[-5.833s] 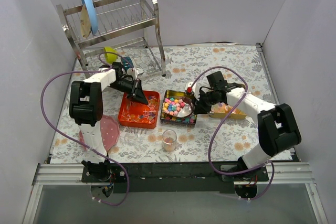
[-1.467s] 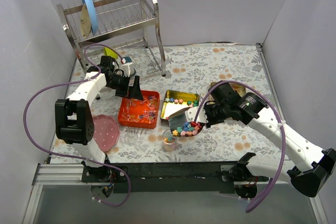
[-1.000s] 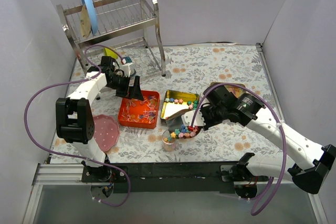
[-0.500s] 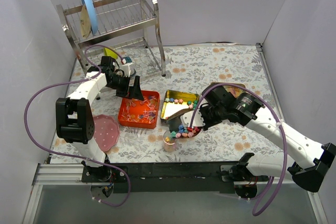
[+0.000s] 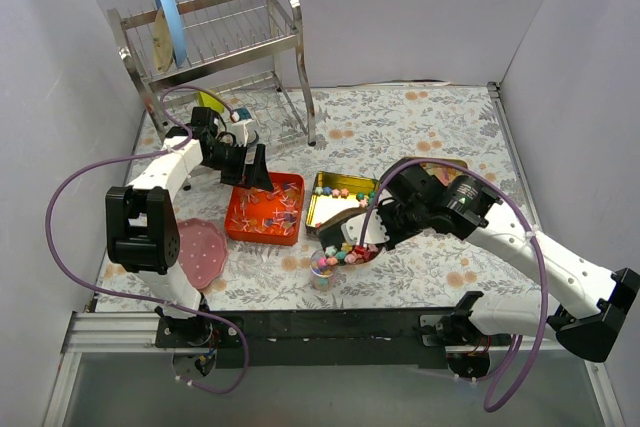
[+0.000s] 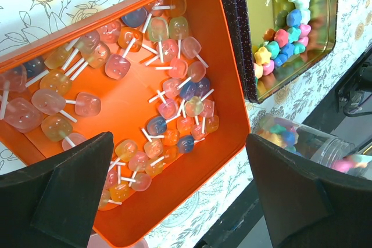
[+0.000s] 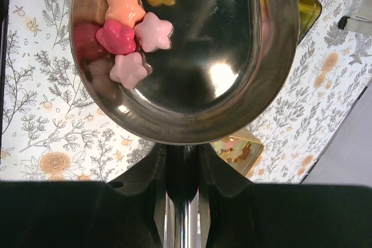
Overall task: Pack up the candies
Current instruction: Place the fake candies in the packing bottle.
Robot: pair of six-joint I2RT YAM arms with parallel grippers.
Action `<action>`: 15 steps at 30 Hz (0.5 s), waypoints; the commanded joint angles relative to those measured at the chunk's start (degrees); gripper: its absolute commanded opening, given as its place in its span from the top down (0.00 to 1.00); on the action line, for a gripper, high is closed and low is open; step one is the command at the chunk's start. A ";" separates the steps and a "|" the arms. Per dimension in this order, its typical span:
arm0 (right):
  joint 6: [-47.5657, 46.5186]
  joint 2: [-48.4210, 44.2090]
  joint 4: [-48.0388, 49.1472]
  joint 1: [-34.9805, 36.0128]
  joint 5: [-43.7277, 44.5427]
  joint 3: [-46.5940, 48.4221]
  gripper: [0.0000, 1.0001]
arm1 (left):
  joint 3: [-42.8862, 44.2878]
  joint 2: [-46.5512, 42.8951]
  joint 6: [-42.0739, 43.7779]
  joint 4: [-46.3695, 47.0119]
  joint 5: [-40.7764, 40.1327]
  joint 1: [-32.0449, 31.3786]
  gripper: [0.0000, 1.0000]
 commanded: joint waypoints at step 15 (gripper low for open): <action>-2.77 0.29 -3.83 3.21 5.55 4.97 0.99 | 1.66 -0.79 1.01 0.50 3.14 0.54 0.02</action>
